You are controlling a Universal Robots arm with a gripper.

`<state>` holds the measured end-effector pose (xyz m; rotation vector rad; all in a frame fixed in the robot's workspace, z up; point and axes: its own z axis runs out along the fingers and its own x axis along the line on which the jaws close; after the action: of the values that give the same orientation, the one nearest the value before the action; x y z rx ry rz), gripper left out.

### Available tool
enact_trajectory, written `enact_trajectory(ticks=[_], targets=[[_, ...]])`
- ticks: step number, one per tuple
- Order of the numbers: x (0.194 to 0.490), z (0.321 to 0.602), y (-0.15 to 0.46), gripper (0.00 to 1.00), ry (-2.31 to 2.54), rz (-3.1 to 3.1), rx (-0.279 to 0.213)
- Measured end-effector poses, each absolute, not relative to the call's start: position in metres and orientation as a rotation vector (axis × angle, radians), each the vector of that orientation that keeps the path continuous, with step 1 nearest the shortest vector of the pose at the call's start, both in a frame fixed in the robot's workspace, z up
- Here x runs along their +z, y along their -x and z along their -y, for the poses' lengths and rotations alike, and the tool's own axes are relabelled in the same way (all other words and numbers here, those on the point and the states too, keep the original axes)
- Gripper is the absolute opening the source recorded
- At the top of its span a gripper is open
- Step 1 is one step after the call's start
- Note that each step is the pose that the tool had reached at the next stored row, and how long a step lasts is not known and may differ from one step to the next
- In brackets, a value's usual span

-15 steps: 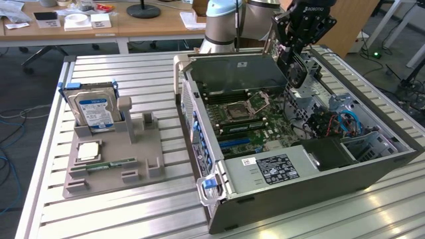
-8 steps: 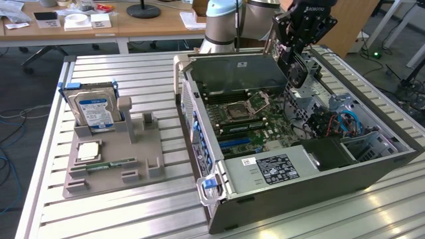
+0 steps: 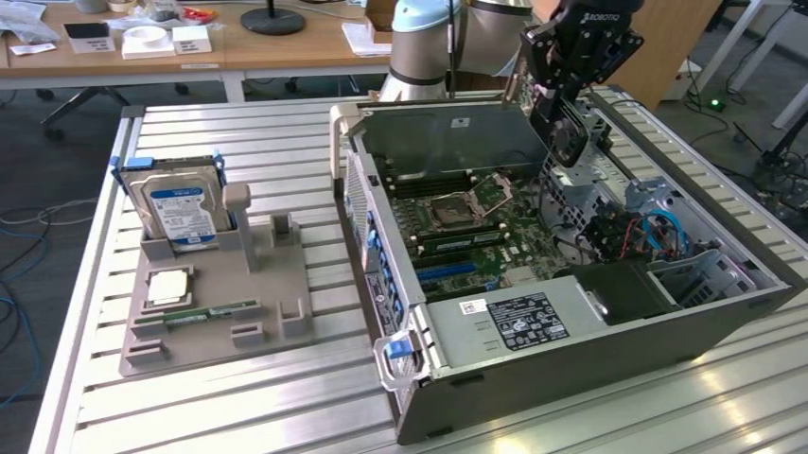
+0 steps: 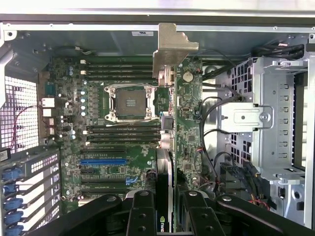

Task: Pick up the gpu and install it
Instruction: 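Pick up the gpu and move the gpu toward the slot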

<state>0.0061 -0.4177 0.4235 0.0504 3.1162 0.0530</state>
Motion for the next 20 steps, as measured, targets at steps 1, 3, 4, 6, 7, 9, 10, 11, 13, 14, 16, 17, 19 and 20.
enact_trajectory(ticks=[1,3,4,6,7,9,10,11,13,14,16,17,19,20], targets=[[0.423,0.418,-0.007,0.26,-0.050,-3.116,0.053],[0.423,0.418,-0.008,0.26,-0.050,-3.116,0.053],[0.423,0.418,-0.010,0.26,-0.050,-3.116,0.053],[0.423,0.418,-0.012,0.26,-0.050,-3.116,0.053],[0.423,0.418,-0.014,0.26,-0.050,-3.116,0.053],[0.424,0.418,-0.018,0.26,-0.050,-3.116,0.053],[0.423,0.418,-0.020,0.26,-0.050,-3.116,0.053],[0.423,0.418,-0.021,0.26,-0.050,-3.116,0.053],[0.423,0.418,-0.025,0.26,-0.050,-3.116,0.053],[0.423,0.418,-0.026,0.26,-0.050,-3.116,0.053],[0.423,0.418,-0.027,0.26,-0.050,-3.116,0.053],[0.423,0.418,-0.027,0.26,-0.050,-3.116,0.053],[0.423,0.418,-0.027,0.26,-0.050,-3.116,0.053],[0.423,0.418,-0.027,0.26,-0.050,-3.116,0.053]])
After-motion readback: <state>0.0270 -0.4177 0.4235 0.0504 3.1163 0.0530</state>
